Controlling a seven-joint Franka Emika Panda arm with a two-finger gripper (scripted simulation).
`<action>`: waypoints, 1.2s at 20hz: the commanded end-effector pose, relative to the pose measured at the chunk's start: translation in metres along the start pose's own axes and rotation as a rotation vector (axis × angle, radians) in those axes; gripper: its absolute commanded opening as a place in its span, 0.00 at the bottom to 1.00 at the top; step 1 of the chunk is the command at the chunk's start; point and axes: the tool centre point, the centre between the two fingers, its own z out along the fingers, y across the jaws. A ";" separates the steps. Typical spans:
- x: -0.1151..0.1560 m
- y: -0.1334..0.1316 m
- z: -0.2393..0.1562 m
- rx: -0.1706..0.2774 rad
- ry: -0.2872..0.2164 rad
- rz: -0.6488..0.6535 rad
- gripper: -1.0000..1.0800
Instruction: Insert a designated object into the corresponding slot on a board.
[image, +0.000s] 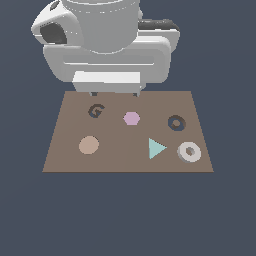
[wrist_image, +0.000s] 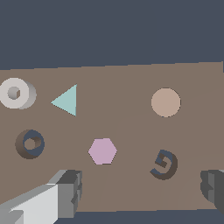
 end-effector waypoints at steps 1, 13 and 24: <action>0.000 0.000 0.000 0.000 0.000 0.000 0.96; 0.012 -0.041 0.026 -0.002 -0.004 0.023 0.96; 0.043 -0.127 0.083 -0.008 -0.013 0.073 0.96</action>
